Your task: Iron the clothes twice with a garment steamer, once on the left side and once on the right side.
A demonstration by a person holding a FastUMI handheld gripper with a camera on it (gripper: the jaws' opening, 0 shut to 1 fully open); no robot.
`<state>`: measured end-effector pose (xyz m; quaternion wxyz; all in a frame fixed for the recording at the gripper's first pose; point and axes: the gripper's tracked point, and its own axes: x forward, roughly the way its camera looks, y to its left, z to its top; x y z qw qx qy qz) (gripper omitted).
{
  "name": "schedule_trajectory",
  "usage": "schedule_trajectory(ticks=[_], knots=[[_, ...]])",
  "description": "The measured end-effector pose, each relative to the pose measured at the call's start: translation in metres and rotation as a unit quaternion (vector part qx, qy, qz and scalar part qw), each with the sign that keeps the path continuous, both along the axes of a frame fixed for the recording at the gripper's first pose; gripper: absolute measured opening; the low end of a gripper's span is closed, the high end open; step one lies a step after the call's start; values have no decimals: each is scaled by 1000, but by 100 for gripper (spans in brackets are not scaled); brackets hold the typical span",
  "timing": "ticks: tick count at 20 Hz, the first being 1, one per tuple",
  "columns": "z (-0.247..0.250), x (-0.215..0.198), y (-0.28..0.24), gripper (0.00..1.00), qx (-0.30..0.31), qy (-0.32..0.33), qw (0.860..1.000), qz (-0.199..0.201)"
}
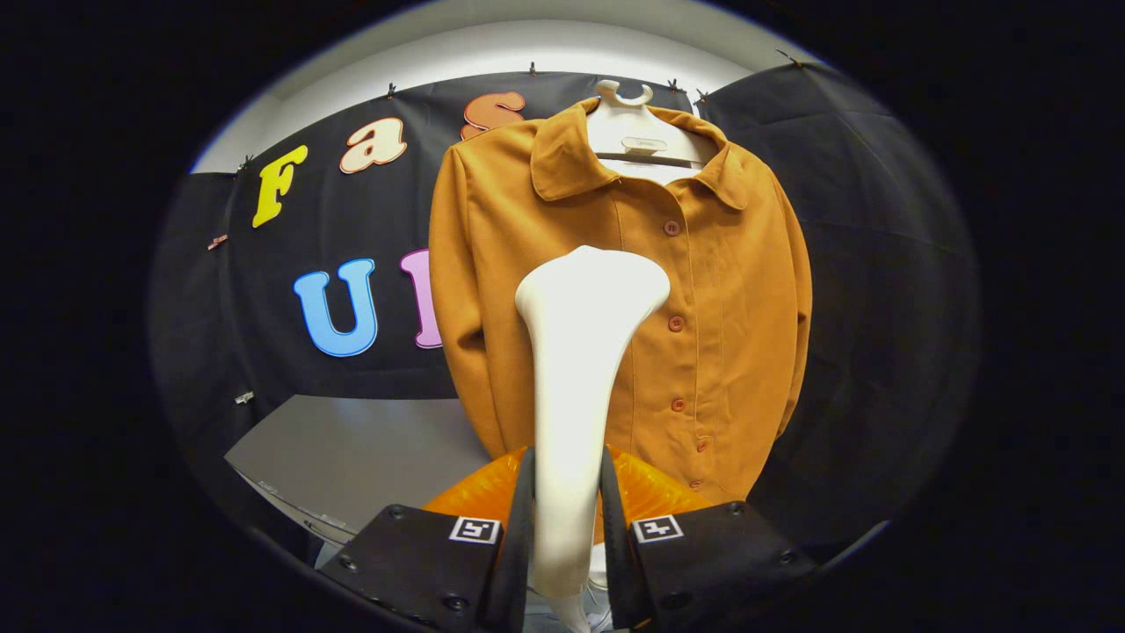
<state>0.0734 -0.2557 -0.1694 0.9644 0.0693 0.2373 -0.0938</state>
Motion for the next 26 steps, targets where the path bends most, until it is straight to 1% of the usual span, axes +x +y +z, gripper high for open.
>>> schedule_trajectory(ticks=[4,9,13,18,26], knots=[[-15,8,-8,40,26,12,999,30],[-54,7,-16,40,73,51,994,57],[-83,2,-22,40,99,80,990,57],[-112,-6,-22,40,108,110,986,68],[-154,-26,-22,40,120,162,977,67]])
